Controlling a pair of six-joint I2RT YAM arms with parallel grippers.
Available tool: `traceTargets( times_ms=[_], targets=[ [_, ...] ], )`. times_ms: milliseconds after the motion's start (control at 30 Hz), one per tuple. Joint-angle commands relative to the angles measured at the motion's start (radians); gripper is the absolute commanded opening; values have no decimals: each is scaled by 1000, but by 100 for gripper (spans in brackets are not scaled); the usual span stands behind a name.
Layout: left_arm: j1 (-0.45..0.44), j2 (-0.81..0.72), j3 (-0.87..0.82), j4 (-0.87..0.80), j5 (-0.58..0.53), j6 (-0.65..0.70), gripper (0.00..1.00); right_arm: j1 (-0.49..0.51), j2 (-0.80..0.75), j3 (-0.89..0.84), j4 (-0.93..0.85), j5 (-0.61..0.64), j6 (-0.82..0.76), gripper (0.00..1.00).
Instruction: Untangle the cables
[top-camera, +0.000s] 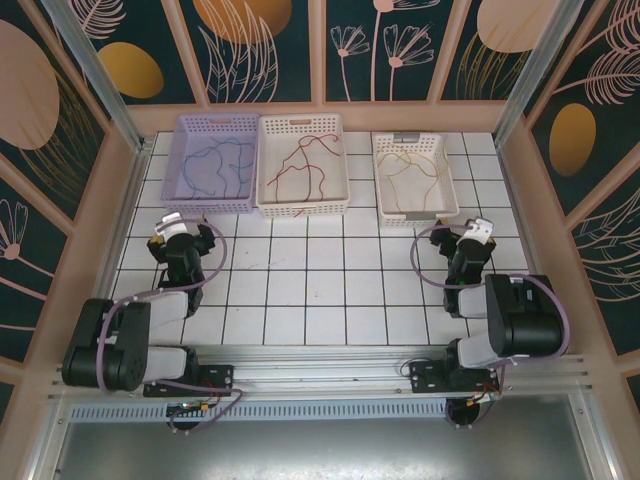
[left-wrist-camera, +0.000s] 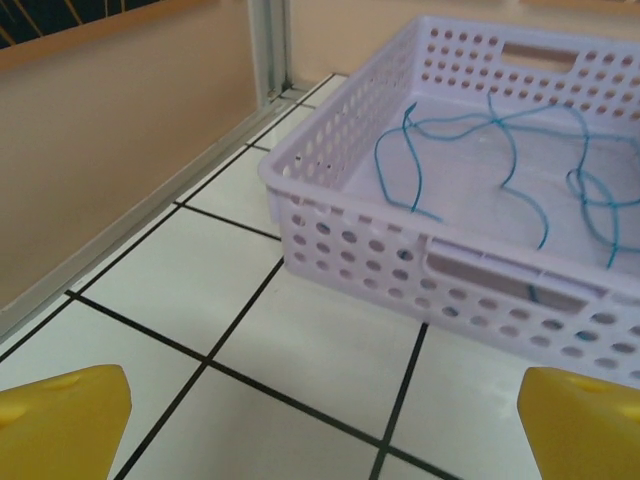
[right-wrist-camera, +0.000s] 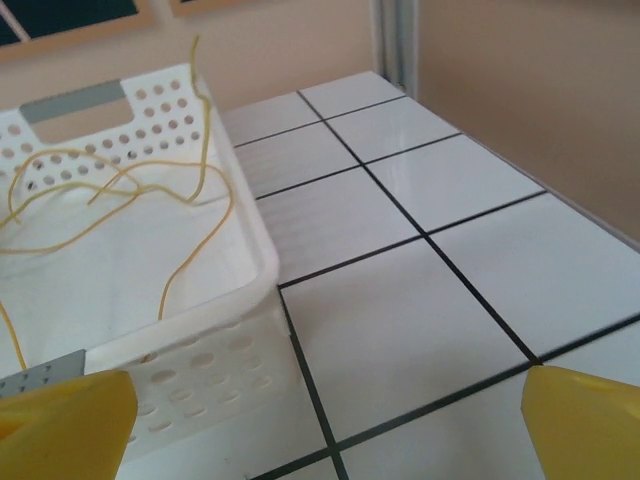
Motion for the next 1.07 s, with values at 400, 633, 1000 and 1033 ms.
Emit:
traceTargets(
  times_ms=[400, 633, 1000, 1033],
  targets=[
    [49, 165, -50, 455, 124, 83, 99, 11, 72, 14, 177, -48, -49, 99],
    [49, 159, -58, 462, 129, 86, 99, 11, 73, 17, 177, -49, -50, 99],
    [55, 159, -58, 462, 141, 84, 99, 11, 72, 17, 177, -49, -50, 99],
    [55, 159, -57, 464, 141, 84, 99, 11, 72, 16, 177, -50, -50, 99]
  ],
)
